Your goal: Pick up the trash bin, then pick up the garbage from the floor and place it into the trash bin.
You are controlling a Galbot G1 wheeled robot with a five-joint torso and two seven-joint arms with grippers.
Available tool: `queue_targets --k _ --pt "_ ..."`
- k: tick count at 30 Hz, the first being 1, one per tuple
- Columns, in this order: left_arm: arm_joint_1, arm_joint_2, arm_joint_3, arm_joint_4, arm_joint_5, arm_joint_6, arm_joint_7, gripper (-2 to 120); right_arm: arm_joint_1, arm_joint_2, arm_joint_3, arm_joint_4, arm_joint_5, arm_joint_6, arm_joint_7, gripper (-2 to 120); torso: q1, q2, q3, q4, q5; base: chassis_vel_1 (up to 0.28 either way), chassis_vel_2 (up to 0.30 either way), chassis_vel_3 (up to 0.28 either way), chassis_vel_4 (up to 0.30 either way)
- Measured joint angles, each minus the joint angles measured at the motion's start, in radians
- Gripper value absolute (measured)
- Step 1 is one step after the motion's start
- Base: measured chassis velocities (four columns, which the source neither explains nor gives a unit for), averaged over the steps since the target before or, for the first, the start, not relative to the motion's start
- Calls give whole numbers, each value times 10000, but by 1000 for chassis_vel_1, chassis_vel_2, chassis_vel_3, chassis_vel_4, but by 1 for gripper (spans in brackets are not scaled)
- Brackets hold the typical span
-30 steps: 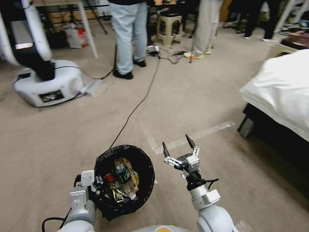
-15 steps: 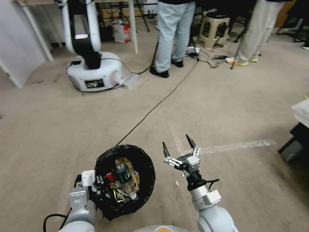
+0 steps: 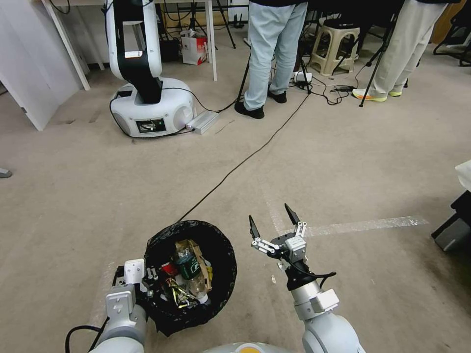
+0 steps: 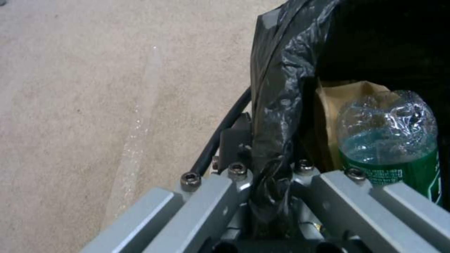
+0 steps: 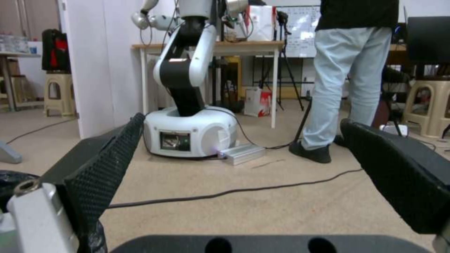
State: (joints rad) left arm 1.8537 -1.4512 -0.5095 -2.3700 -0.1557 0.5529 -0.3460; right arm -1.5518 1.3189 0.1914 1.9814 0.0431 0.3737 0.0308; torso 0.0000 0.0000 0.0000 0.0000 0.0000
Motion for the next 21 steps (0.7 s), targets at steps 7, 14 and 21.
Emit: queue_targets --k 7,14,21 --pt "22 11 -5 -56 2 0 -2 0 -23 14 8 25 -27 -7 -13 100 0 0 0 0 0 0 0 0 0" --pt "37 22 -17 -111 -1 118 15 0 -24 21 9 5 -39 -7 -24 100 0 0 0 0 0 0 0 0 0" --pt "74 89 -103 -339 -106 369 268 0 19 17 8 -63 -30 -7 -32 100 0 0 0 0 0 0 0 0 0"
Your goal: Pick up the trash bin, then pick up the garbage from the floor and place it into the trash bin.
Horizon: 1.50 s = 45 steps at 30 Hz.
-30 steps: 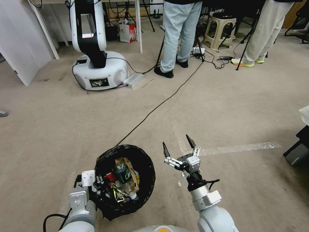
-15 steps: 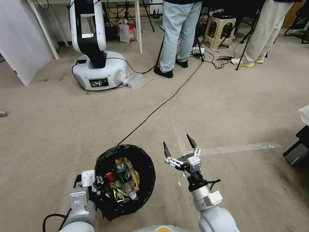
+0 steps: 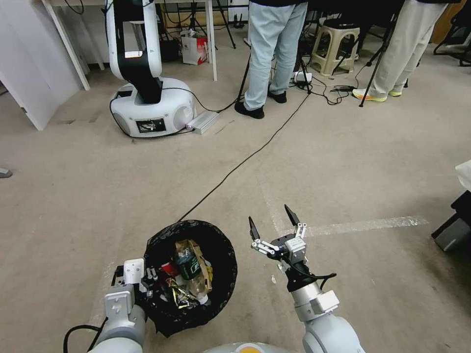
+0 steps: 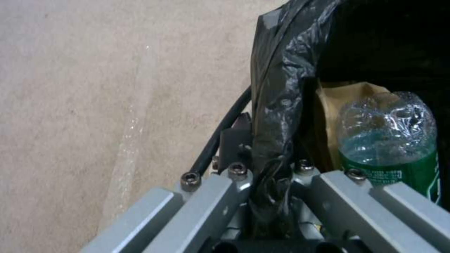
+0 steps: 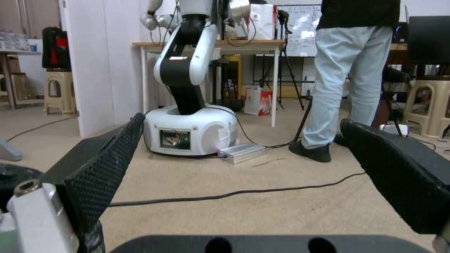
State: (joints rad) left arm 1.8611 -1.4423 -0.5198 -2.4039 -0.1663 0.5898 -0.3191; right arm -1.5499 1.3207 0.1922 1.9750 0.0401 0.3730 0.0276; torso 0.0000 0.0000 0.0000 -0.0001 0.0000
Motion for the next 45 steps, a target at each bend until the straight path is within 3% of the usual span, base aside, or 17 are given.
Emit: queue_targets --k 19,33,45 --pt "-90 165 -118 -924 -1578 889 165 0 184 17 -18 -132 70 -1 -28 100 0 0 0 1 0 0 0 0 0" --pt "-110 206 -176 -974 -1347 765 448 0 120 83 15 -207 57 10 -75 100 0 0 0 1 0 0 0 0 0" --pt "-190 188 -122 -974 -2170 1451 -52 0 32 147 84 -244 -59 93 -73 100 0 0 0 1 1 0 0 0 0"
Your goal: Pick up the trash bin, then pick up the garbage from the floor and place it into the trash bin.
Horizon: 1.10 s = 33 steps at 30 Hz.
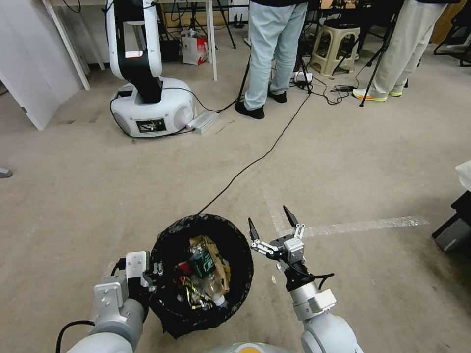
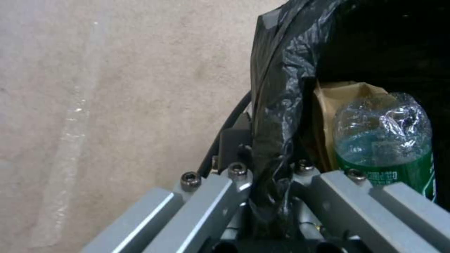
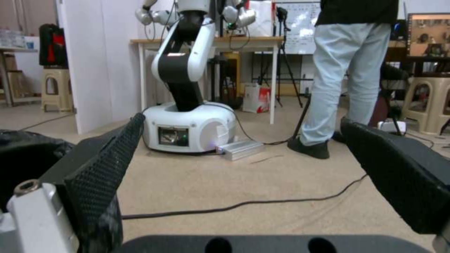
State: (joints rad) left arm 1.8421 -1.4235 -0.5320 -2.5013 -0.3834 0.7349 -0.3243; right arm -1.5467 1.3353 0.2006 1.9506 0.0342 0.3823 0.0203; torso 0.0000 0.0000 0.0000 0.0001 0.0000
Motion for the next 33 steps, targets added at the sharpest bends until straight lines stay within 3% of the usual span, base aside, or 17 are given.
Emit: queue_targets --k 8,17,33 --pt "-305 -35 49 41 -877 4 -171 0 -171 101 360 318 -103 138 -23 100 0 1 0 -1 1 0 0 0 0" --pt "-999 -178 90 985 -1667 29 -233 0 -861 155 844 1171 -442 703 -517 100 1 0 0 -3 -1 0 0 0 0" --pt "-1891 -498 227 2271 -1981 21 -273 0 -764 264 883 1156 -436 738 -773 100 0 0 0 -1 -1 0 0 0 0"
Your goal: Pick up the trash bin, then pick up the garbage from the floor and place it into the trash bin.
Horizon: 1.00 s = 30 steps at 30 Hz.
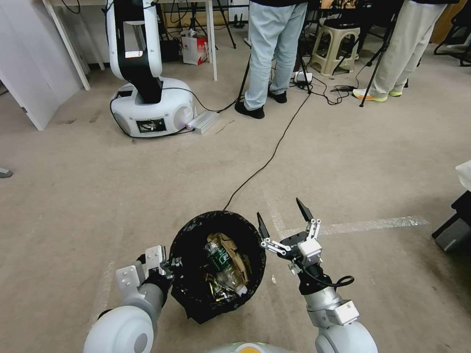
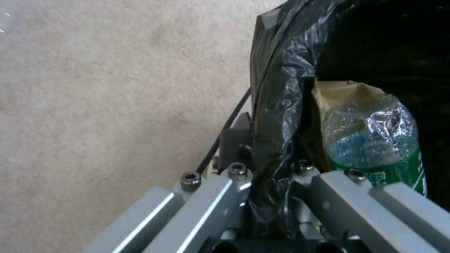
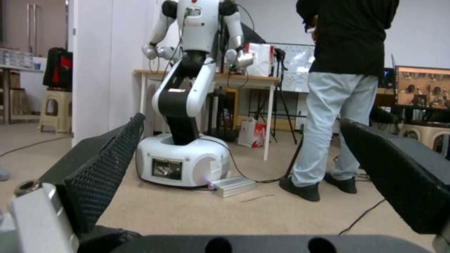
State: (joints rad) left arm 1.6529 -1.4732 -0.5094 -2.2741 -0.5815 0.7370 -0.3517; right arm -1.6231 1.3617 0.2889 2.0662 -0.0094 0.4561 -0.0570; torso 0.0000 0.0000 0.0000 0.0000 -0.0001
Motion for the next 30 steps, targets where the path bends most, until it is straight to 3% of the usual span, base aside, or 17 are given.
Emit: queue_targets --k 24,30 --pt "-735 -343 86 1621 -291 -17 -16 0 -77 28 111 -148 110 -10 -128 100 0 0 0 1 1 0 0 0 0" --pt "-804 -328 82 1642 -307 -21 71 17 -119 57 77 -218 63 25 -197 100 0 0 0 -1 0 0 0 0 0"
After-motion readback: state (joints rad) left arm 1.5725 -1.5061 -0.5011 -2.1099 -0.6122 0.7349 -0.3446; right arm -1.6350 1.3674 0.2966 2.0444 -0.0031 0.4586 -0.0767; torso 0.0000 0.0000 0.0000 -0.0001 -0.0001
